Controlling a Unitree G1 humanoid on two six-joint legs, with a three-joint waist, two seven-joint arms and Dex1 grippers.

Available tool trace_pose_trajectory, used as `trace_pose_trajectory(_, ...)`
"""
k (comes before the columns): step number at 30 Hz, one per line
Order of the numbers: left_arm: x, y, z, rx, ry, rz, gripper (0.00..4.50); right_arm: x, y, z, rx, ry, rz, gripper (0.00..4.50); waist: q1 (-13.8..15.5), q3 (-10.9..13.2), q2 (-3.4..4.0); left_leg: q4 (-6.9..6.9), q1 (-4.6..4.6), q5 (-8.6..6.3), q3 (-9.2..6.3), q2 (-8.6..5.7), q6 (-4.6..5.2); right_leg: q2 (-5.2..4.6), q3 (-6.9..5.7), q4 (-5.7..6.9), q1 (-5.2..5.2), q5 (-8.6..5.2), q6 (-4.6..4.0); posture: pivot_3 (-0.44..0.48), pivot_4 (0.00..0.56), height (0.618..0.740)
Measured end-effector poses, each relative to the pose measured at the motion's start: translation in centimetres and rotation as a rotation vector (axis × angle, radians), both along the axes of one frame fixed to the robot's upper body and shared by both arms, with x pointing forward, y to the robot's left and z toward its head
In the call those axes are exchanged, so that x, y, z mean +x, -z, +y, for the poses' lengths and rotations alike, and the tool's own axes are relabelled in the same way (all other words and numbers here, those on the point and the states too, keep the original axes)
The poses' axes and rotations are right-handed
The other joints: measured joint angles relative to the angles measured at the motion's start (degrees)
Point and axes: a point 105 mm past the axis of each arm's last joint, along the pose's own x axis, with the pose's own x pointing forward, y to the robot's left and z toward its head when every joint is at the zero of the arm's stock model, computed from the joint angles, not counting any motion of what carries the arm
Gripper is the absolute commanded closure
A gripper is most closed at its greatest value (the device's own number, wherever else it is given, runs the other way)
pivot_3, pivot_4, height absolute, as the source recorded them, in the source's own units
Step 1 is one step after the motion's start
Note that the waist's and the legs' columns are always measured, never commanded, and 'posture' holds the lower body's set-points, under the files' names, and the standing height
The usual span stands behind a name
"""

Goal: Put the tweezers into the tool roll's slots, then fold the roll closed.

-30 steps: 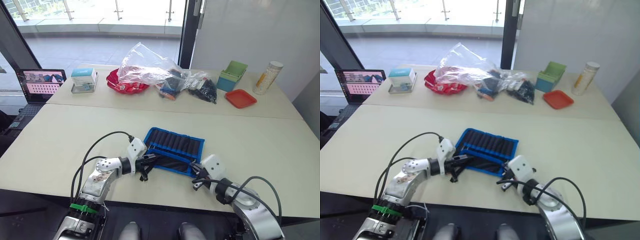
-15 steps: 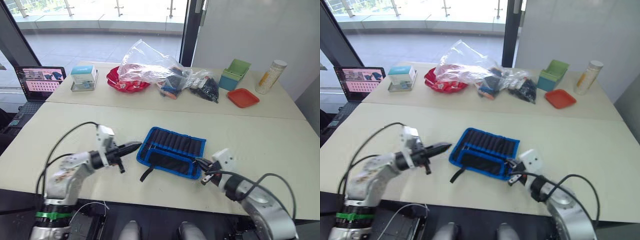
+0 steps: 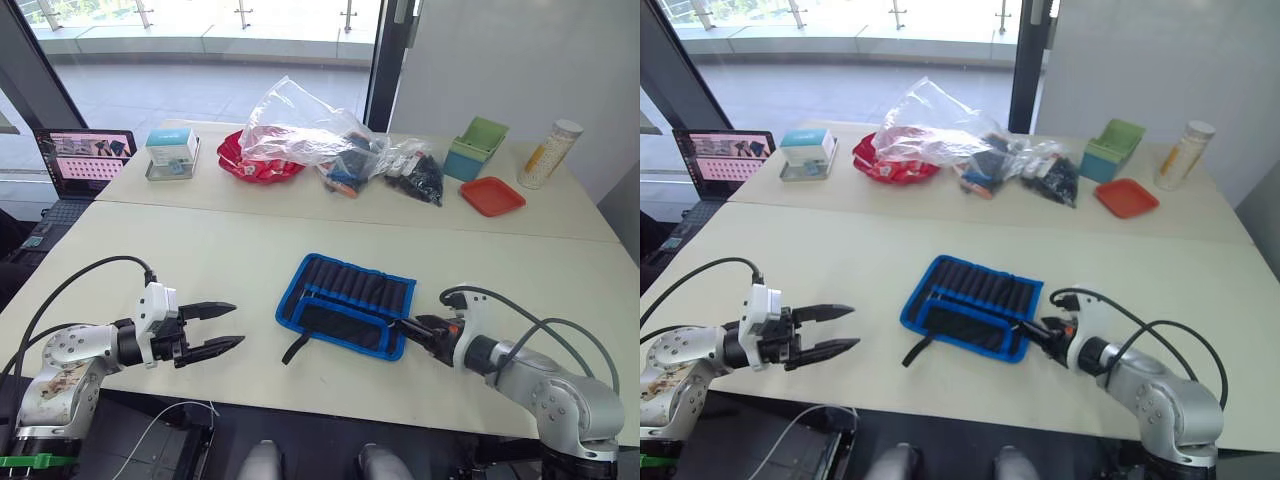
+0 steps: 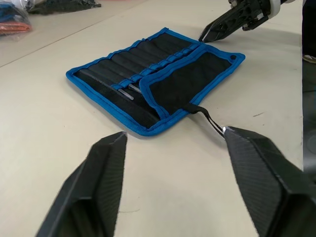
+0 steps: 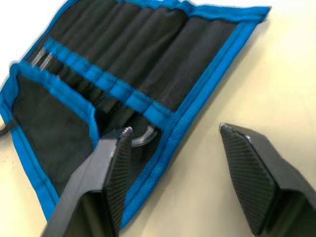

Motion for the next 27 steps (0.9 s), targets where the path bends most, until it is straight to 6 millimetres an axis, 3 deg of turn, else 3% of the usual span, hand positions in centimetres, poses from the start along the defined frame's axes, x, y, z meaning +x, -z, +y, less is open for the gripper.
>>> trace_pose_trajectory(11, 0.1, 0.1, 0.1, 0.0, -0.025, -0.002, 1.05, 0.2, -0.2, 2.4, 0.273, -0.011, 0.103, 1.65, -0.8, 0.0, 0.01, -0.12, 0.06, 0.01, 0.06, 0.13, 0.0, 0.1, 0.0, 0.06, -0.12, 0.0, -0.01, 0.0, 0.15, 0.723)
trace_pose_trajectory(18, 0.4, -0.1, 0.1, -0.001, -0.037, -0.012, 1.05, 0.6, -0.3, 2.0, 0.339, 0.032, 0.13, 1.65, -0.4, 0.0, 0.01, -0.13, 0.03, 0.01, 0.07, 0.1, 0.0, 0.08, 0.01, 0.06, -0.14, 0.0, -0.01, 0.0, 0.15, 0.723)
trace_pose_trajectory(22, 0.5, -0.1, 0.0, -0.002, -0.036, -0.011, 1.03, 0.9, -0.1, 1.2, 0.351, 0.078, 0.14, 2.72, -0.4, 0.0, 0.02, -0.13, 0.02, 0.01, 0.09, 0.09, 0.0, 0.06, 0.03, 0.06, -0.16, 0.0, -0.01, 0.0, 0.15, 0.723)
trace_pose_trajectory(27, 0.9, 0.1, -0.2, -0.005, -0.034, 0.004, 1.03, 0.9, 0.0, 0.5, 0.357, 0.107, 0.142, 4.47, -0.4, 0.0, 0.03, -0.16, -0.09, 0.01, 0.09, 0.09, 0.0, 0.07, 0.03, 0.12, -0.34, 0.01, -0.01, 0.0, 0.15, 0.723)
